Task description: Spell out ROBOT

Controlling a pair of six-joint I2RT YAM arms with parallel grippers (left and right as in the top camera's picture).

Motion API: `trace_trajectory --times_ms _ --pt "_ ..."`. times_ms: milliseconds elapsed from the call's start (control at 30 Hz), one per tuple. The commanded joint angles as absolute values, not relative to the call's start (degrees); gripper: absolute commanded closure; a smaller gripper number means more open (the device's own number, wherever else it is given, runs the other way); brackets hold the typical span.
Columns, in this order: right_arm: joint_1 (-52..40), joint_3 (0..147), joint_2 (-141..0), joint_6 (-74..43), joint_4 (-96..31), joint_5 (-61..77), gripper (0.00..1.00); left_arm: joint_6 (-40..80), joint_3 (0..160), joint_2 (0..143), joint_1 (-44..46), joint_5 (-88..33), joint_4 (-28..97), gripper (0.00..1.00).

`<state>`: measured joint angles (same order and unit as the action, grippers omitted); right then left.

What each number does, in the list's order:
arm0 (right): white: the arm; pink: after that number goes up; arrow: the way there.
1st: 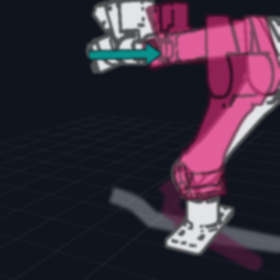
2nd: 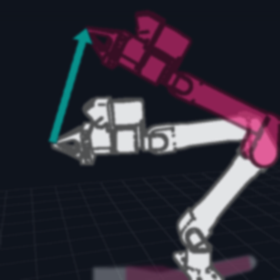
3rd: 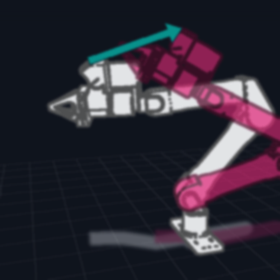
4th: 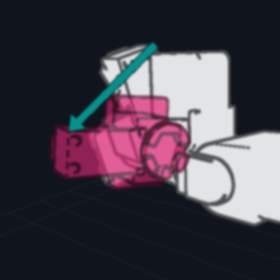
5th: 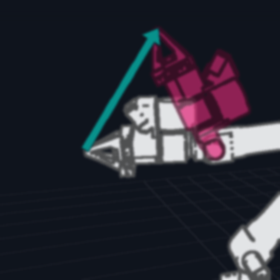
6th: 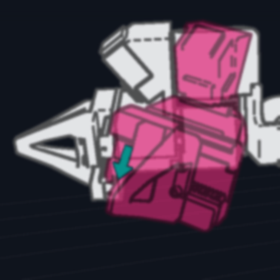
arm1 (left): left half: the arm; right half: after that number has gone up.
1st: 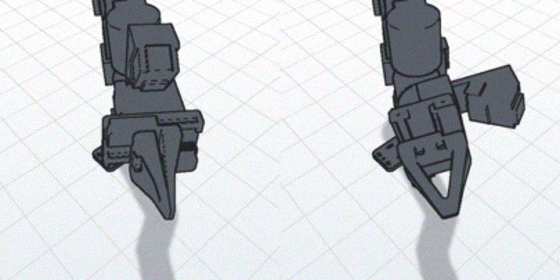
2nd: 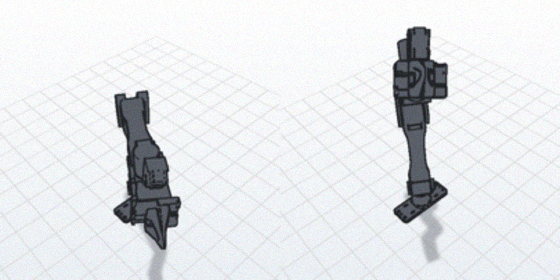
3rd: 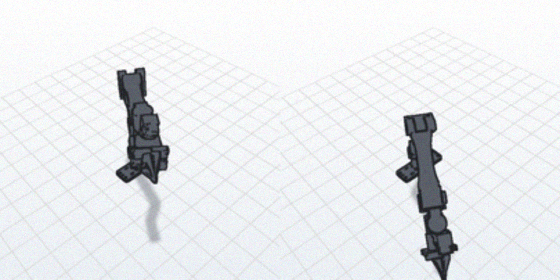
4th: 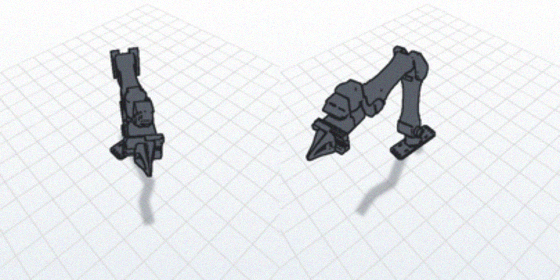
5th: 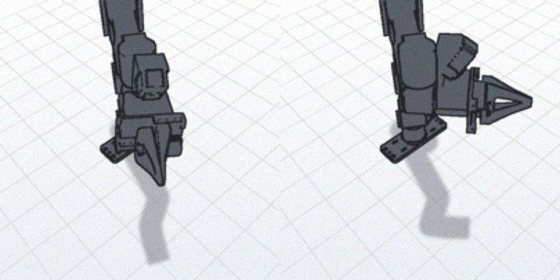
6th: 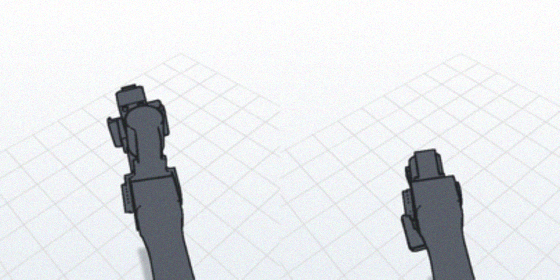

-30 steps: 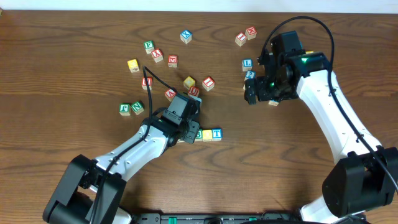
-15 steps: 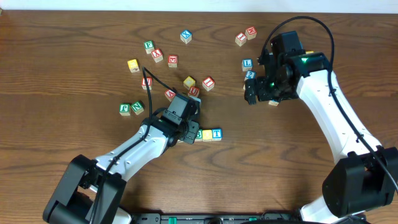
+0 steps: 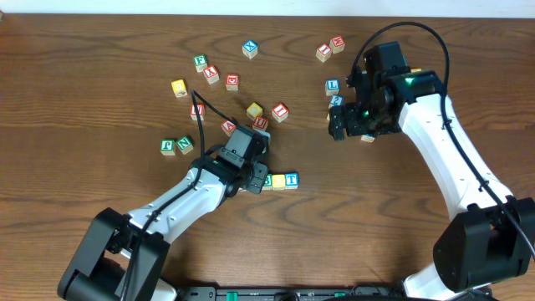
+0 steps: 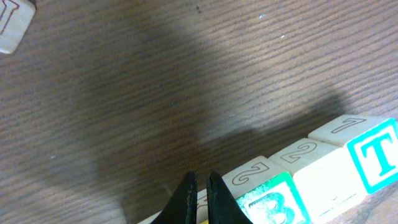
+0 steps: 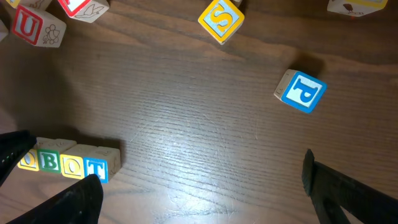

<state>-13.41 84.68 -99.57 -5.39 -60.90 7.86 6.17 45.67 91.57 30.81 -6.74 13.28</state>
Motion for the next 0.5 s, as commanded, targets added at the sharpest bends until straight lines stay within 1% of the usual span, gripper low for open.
trace_trajectory --times_ms 0,67,233,400,467 --pt "-13.58 85.49 -98.15 -4.62 -60.97 7.62 0.01 6.52 45.89 92.05 30.55 -5.21 11.66 0.93" --pt "-13.58 85.49 -98.13 -4.54 -61.04 7.6 0.01 6.55 45.89 92.05 30.55 -3.9 10.55 0.92" --pt "-13.58 85.49 -98.13 -4.14 -61.1 7.6 0.01 10.55 46.57 91.94 30.55 6.44 9.47 0.93" --pt "-13.54 85.49 -98.13 -3.51 -61.1 7.4 0.01 17.47 46.59 91.26 30.55 14.11 11.88 0.93" --pt "-13.58 85.49 -98.15 -3.55 -61.19 7.42 0.01 21.3 46.59 90.85 30.55 16.25 15.57 0.93"
